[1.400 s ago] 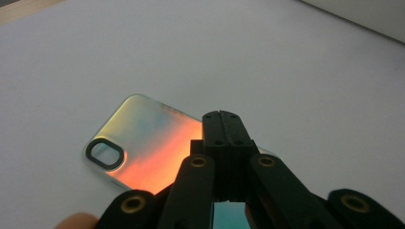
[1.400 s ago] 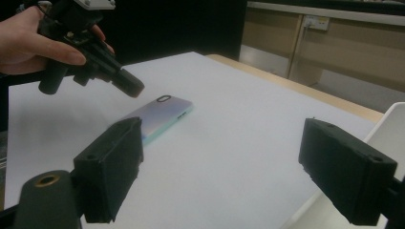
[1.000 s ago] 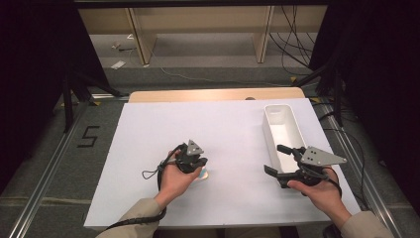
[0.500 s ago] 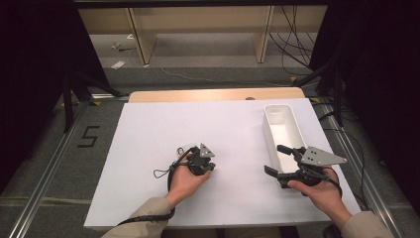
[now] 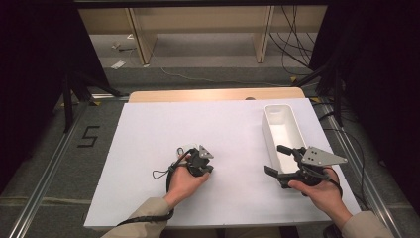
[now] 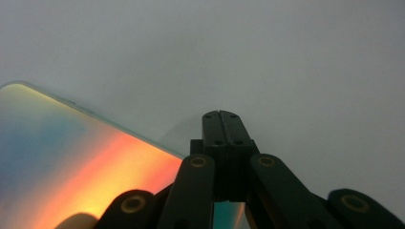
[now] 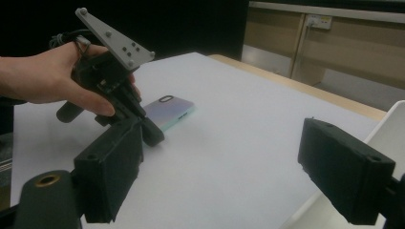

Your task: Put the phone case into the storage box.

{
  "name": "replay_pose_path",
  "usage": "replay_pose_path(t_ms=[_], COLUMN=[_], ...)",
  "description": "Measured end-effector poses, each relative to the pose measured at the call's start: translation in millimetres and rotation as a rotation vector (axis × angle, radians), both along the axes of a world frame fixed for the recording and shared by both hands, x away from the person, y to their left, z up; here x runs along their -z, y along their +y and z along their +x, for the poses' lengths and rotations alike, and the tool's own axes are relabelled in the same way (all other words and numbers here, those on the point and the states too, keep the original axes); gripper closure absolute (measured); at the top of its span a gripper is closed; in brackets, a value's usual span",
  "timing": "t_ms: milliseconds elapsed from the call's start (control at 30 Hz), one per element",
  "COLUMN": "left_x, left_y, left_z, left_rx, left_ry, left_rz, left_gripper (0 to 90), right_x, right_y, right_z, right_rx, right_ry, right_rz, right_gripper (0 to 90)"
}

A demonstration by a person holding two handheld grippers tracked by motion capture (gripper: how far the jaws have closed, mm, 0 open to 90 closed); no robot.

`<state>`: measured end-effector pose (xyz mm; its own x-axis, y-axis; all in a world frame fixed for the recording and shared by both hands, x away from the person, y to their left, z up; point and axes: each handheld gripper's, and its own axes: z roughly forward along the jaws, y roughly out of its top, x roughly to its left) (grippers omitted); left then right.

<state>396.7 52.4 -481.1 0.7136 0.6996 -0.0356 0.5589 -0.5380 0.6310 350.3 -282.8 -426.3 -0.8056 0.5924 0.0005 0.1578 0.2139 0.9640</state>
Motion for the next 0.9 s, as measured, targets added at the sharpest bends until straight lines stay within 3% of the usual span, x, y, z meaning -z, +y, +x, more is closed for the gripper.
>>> replay_pose_path(t_ms=[567,900], left_x=[-3.3,-4.8], left_y=[32.6,68.4], left_z=[-13.8,-19.5], left_rx=[-0.036,-0.109], left_ry=[0.068,0.107], left_rz=[0.022,0.031], left_gripper=[90.0,90.0], right_x=[0.3,0.6], right_y=[-1.3,-1.2], right_z=[0.0,0.3], right_rx=[0.004,0.006], right_ry=[0.005,0.007], right_rz=[0.005,0.006], right_gripper=[16.8,16.9])
